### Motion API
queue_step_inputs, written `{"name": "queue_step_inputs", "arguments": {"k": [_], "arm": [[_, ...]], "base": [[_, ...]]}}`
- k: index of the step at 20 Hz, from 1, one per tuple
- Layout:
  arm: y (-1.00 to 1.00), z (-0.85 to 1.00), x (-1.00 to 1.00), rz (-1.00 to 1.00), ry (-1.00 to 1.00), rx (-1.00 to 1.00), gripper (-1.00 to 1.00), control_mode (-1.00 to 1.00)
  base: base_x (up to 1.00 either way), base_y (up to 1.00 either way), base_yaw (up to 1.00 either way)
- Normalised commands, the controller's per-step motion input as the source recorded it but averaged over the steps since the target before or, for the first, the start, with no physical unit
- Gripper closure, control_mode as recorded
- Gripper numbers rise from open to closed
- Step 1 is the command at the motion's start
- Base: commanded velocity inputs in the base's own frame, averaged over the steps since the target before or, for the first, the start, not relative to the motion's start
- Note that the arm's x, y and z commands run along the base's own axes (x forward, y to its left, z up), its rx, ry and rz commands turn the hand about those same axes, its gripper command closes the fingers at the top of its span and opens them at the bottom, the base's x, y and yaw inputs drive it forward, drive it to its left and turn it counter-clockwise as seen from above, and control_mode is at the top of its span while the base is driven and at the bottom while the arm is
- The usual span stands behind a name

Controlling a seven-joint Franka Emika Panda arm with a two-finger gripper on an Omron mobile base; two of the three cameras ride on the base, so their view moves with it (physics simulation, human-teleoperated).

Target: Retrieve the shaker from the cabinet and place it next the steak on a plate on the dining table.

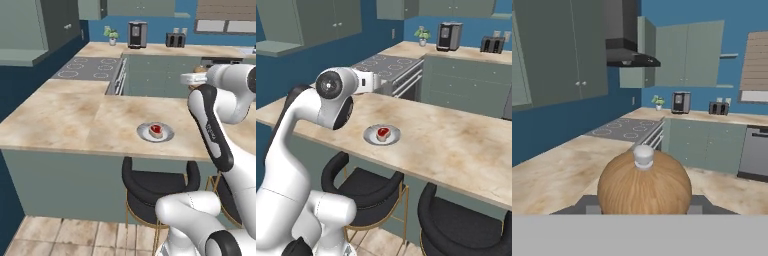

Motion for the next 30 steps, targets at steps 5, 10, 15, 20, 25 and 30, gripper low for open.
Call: {"name": "queue_step_inputs", "arguments": {"k": [5, 10, 15, 20, 25, 30], "arm": [[0.0, 0.0, 0.0, 0.0, 0.0, 0.0, 1.0, 1.0], [0.0, -0.03, 0.02, 0.0, 0.0, 0.0, 1.0, -1.0], [-0.29, -0.07, 0.18, 0.02, 0.0, 0.0, 1.0, -1.0], [-0.55, -0.07, 0.28, 0.09, 0.0, 0.0, 1.0, -1.0], [-0.52, -0.01, 0.25, 0.11, 0.0, 0.02, 1.0, -1.0], [-0.51, -0.13, 0.19, 0.19, 0.0, 0.02, 1.0, -1.0]], "base": [[0.1, -0.02, 0.03], [0.0, 0.02, -0.01], [0.0, 0.0, 0.0], [0.0, 0.0, 0.0], [0.0, 0.0, 0.0], [0.0, 0.0, 0.0]]}}
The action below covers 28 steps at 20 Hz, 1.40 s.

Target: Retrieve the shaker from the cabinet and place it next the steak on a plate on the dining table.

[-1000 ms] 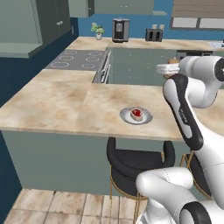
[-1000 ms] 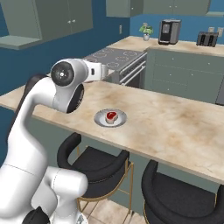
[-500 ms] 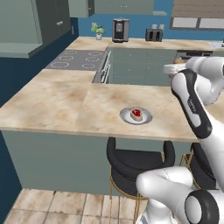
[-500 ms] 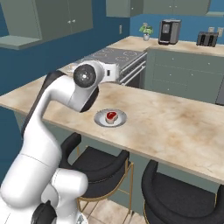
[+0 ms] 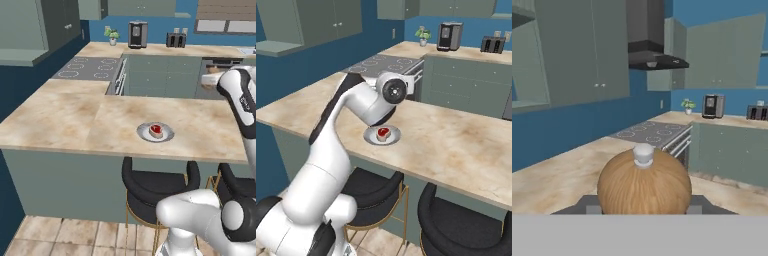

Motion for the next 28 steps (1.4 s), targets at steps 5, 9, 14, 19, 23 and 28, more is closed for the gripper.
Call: {"name": "queue_step_inputs", "arguments": {"k": [5, 9, 14, 19, 23, 28], "arm": [[-0.24, -0.12, 0.01, 0.26, 0.0, 0.0, 1.0, -1.0], [-0.04, -0.2, 0.0, 0.26, 0.0, -0.02, 1.0, -1.0], [0.0, -0.28, 0.0, 0.2, 0.0, -0.03, 1.0, -1.0], [0.0, -0.28, 0.0, 0.03, -0.02, -0.07, 1.0, -1.0], [0.0, -0.32, 0.04, 0.0, -0.09, -0.13, 1.0, -1.0], [0.0, -0.44, 0.09, 0.0, -0.07, -0.16, 1.0, -1.0]], "base": [[0.0, 0.0, 0.0], [0.0, 0.0, 0.0], [0.0, 0.0, 0.0], [0.0, 0.0, 0.0], [0.0, 0.0, 0.0], [0.0, 0.0, 0.0]]}}
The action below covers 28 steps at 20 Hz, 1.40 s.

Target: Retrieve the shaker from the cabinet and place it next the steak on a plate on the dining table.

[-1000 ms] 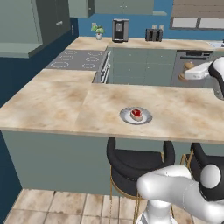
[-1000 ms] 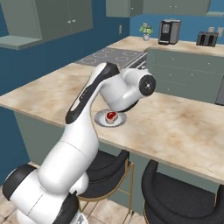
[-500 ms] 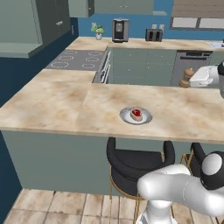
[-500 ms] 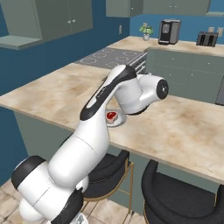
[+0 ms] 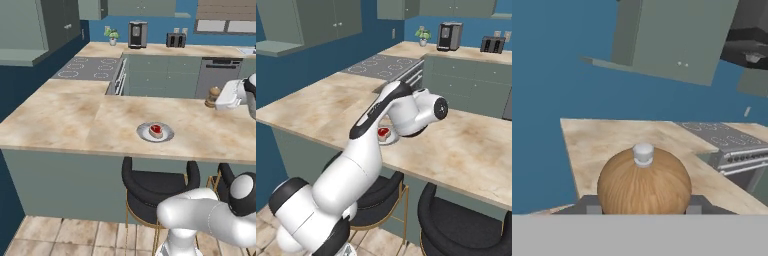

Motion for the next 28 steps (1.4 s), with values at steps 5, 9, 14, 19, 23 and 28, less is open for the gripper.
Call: {"name": "queue_step_inputs", "arguments": {"k": [5, 9, 14, 19, 23, 28], "arm": [[0.0, -0.36, 0.13, 0.0, -0.01, -0.09, 1.0, -1.0], [0.0, -0.24, 0.24, 0.0, 0.02, -0.01, 1.0, -1.0], [0.0, -0.23, 0.26, 0.0, 0.1, 0.06, 1.0, -1.0], [0.0, -0.27, 0.24, 0.0, 0.09, 0.07, 1.0, -1.0], [0.0, -0.24, 0.19, 0.0, 0.02, 0.06, 1.0, -1.0], [-0.02, -0.09, 0.13, 0.0, -0.04, 0.02, 1.0, -1.0]], "base": [[0.0, 0.0, 0.0], [0.0, 0.0, 0.0], [0.0, 0.0, 0.0], [0.0, 0.0, 0.0], [0.0, 0.0, 0.0], [0.0, 0.0, 0.0]]}}
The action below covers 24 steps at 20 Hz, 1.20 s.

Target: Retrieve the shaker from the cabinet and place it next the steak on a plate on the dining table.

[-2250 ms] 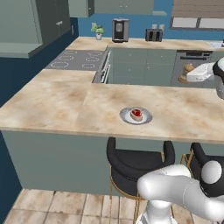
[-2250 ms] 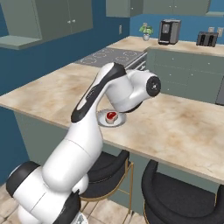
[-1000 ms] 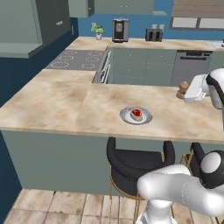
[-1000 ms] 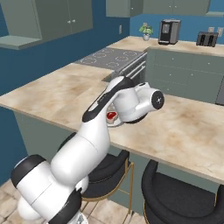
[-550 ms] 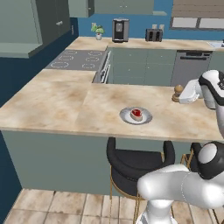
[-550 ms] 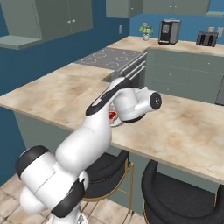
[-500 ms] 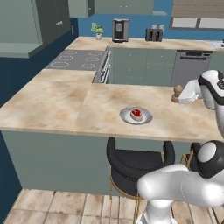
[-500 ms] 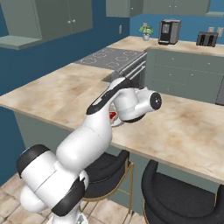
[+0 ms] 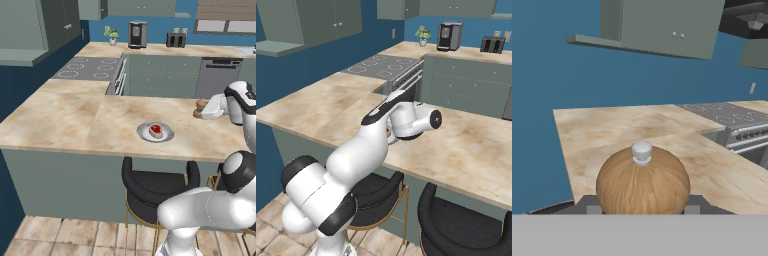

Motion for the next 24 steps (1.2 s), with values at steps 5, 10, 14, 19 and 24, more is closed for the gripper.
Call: {"name": "queue_step_inputs", "arguments": {"k": [5, 10, 14, 19, 24], "arm": [[-0.06, -0.35, 0.11, 0.0, 0.0, 0.0, 1.0, -1.0], [0.0, -0.39, 0.24, 0.0, 0.02, 0.0, 1.0, -1.0], [0.0, -0.31, 0.28, 0.0, 0.05, 0.0, 1.0, -1.0], [-0.09, -0.32, 0.23, 0.0, 0.05, 0.0, 1.0, -1.0], [-0.16, -0.29, 0.2, 0.0, 0.04, 0.0, 1.0, -1.0]], "base": [[0.0, 0.0, 0.0], [0.0, 0.0, 0.0], [0.0, 0.0, 0.0], [0.0, 0.0, 0.0], [0.0, 0.0, 0.0]]}}
